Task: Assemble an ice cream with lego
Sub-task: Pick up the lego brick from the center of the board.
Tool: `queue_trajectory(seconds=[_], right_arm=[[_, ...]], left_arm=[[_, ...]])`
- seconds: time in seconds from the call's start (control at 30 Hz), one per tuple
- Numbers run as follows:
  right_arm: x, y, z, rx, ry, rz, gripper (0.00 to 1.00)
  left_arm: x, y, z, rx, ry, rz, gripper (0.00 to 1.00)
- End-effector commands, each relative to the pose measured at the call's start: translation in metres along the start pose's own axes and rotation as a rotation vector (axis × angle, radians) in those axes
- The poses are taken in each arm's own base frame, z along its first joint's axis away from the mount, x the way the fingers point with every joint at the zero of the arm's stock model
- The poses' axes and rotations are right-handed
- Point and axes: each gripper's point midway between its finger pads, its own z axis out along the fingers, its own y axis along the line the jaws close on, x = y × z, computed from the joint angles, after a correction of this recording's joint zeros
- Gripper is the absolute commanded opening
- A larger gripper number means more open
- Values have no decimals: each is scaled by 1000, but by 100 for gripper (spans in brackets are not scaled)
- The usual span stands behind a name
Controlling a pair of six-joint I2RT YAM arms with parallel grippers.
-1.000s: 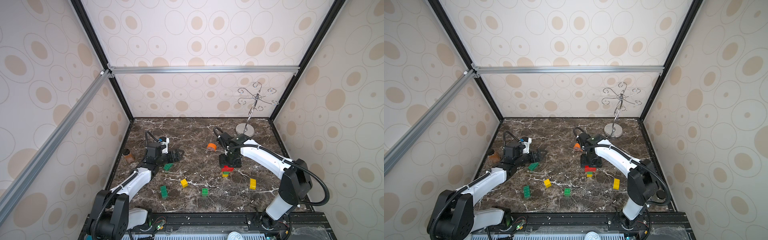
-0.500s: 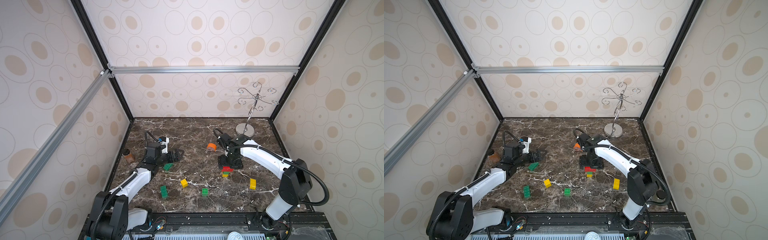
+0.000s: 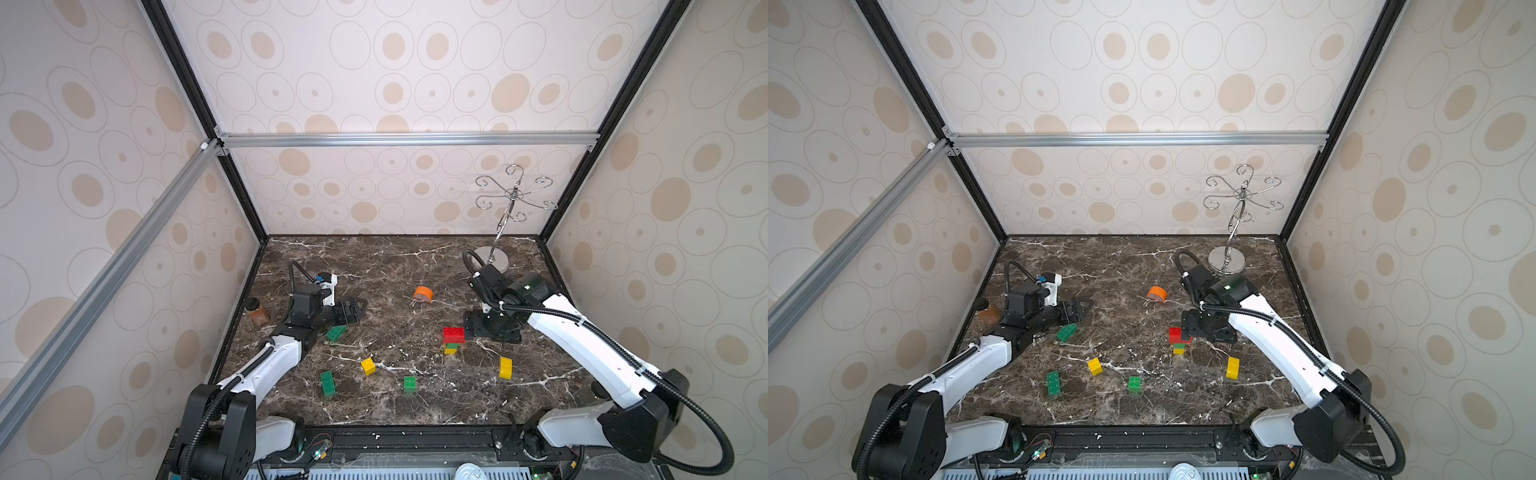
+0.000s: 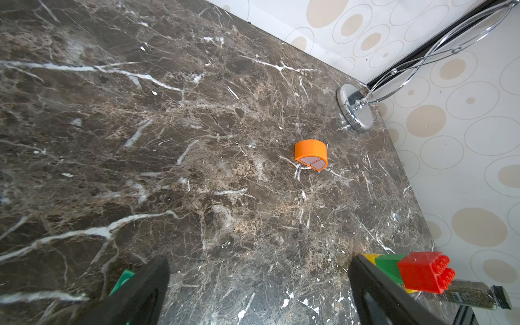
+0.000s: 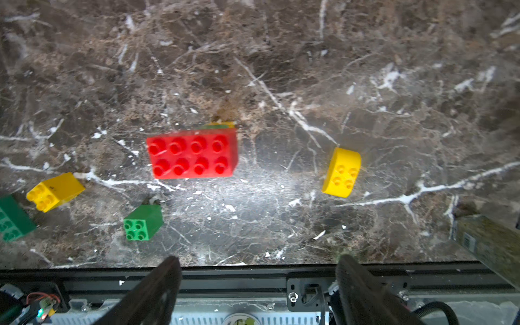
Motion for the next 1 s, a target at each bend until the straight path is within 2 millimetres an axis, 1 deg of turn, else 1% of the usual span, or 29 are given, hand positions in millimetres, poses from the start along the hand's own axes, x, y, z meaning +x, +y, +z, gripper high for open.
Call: queue_trajectory(seconds=[0.0,0.1,0.17,0.2,0.27,0.3,0.37,0.5,0.6,0.8,0.9,0.97], right_arm=[[9,-31,5,47,18,75,89],[11,-43,22,34,43,134,87],[14,-52,39,33,79,175,86],[16,-57,51,36,101,198,85],[18,-62,71,24,133,243,86],[21,-60,84,-1,158,266,86],[26,-61,102,-9,195,300,86],[34,-73,127,67,225,311,86],[37,-80,140,99,223,321,84],[38,-93,148,152,220,318,80],[38,-94,153,140,229,320,79],[34,-91,155,119,218,299,77]], left_arm=[[-22,-11,-8,13,-50,41,100],[-21,-11,-7,16,-47,41,100],[-20,-11,-7,19,-48,38,100],[-19,-11,-7,22,-48,36,100],[-19,-11,-8,24,-50,33,100],[-18,-11,-7,23,-48,32,100],[-17,-10,-7,21,-45,32,100],[-16,-10,-8,18,-45,33,100],[-15,-9,-8,14,-41,33,100],[-15,-8,-6,12,-38,32,100],[-15,-7,-5,11,-36,33,100],[-16,-8,-5,11,-37,33,100]])
